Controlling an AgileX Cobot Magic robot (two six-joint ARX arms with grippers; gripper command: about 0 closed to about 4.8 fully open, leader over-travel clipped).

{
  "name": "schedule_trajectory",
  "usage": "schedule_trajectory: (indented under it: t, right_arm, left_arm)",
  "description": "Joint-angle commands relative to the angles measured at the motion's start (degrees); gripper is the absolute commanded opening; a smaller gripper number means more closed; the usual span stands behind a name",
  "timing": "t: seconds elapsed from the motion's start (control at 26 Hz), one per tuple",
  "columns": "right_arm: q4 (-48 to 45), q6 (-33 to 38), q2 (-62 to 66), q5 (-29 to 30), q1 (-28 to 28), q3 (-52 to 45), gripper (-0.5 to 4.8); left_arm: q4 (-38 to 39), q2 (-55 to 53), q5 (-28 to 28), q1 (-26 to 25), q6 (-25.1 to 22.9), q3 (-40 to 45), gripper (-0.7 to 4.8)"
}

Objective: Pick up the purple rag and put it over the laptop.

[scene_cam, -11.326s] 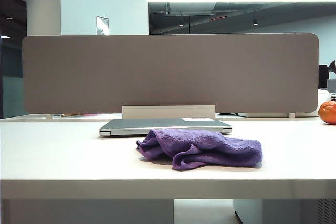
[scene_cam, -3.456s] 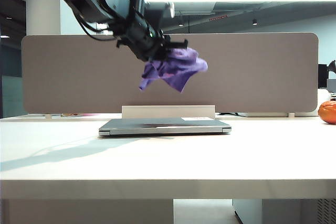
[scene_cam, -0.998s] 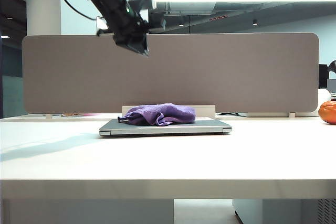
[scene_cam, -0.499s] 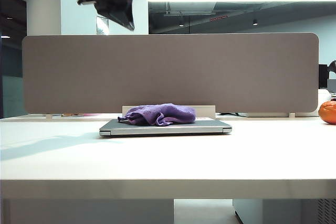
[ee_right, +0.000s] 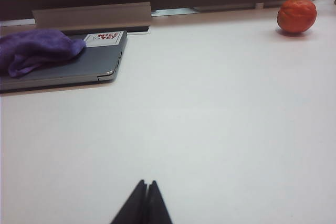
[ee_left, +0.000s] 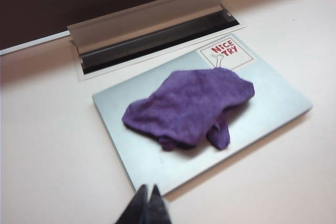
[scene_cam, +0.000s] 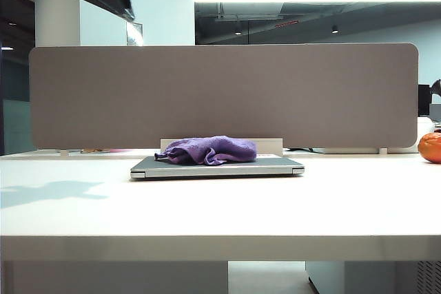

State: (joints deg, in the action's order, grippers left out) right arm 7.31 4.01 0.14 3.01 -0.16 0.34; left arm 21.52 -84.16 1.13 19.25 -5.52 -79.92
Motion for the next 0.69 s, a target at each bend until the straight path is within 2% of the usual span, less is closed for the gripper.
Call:
schedule_trajectory:
  t: [0.04,0.27,0.35,0.69]
  right_arm:
    - [0.15,-0.15,-0.09,-0.33,0.00,-0.22,0.22]
    - [0.17,-0.15,-0.09,-0.35,0.04,-0.22,0.22]
    - [0.17,-0.15,-0.09,-0.33,0.04,-0.22,0.22]
    - [0.17,-0.15,-0.09,-0.35,0.04,-0.22,0.22]
  left_arm:
    - [-3.23,6.86,0.24,-0.31,2.05,7.63,-0.06]
    - [-7.13,17.75,0.24,-0.31,5.27,20.48,-0.06]
    - [-7.43,23.26,0.22,-0.31,7.80,26.75,-0.06]
    - [-7.89,35.47,0.22,-0.31,13.92,39.19,-0.06]
